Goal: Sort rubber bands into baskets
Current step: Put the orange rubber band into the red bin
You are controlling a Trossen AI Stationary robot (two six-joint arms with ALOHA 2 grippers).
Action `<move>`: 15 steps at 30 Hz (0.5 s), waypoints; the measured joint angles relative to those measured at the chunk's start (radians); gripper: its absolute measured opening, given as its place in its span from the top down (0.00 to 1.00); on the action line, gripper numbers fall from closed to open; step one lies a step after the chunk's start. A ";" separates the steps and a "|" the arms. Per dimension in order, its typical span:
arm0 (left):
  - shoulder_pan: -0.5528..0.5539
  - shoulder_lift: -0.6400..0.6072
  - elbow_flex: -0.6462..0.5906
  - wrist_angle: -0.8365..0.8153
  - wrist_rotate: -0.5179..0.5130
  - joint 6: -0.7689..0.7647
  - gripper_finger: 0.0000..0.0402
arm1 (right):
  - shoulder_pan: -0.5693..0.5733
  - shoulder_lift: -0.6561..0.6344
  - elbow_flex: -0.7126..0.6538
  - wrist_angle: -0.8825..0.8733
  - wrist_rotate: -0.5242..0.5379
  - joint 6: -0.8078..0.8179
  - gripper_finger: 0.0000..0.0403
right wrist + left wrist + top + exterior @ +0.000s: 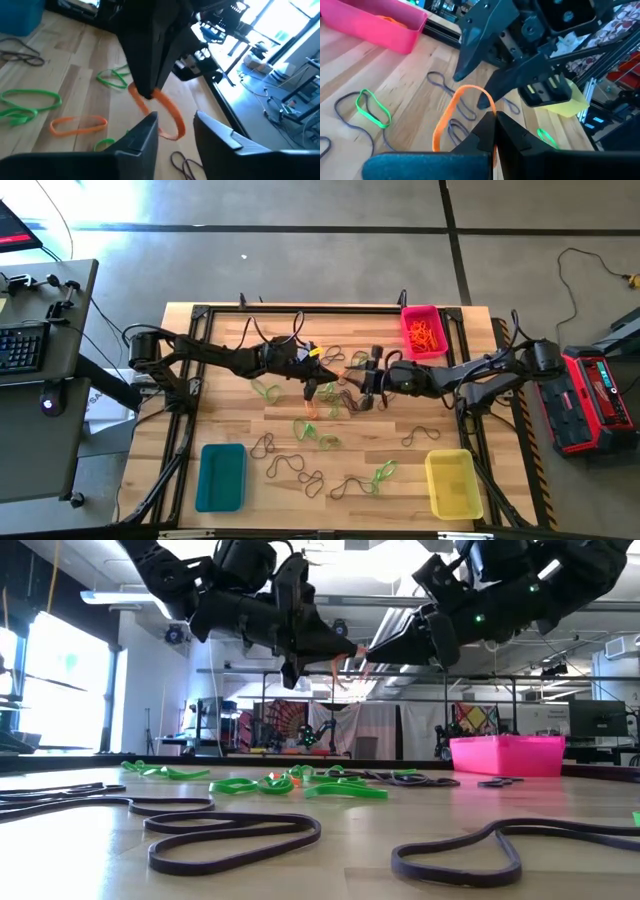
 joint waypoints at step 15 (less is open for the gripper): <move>-0.020 0.000 0.000 0.015 0.000 0.105 0.92 | 0.002 0.000 0.001 0.009 0.112 0.054 0.99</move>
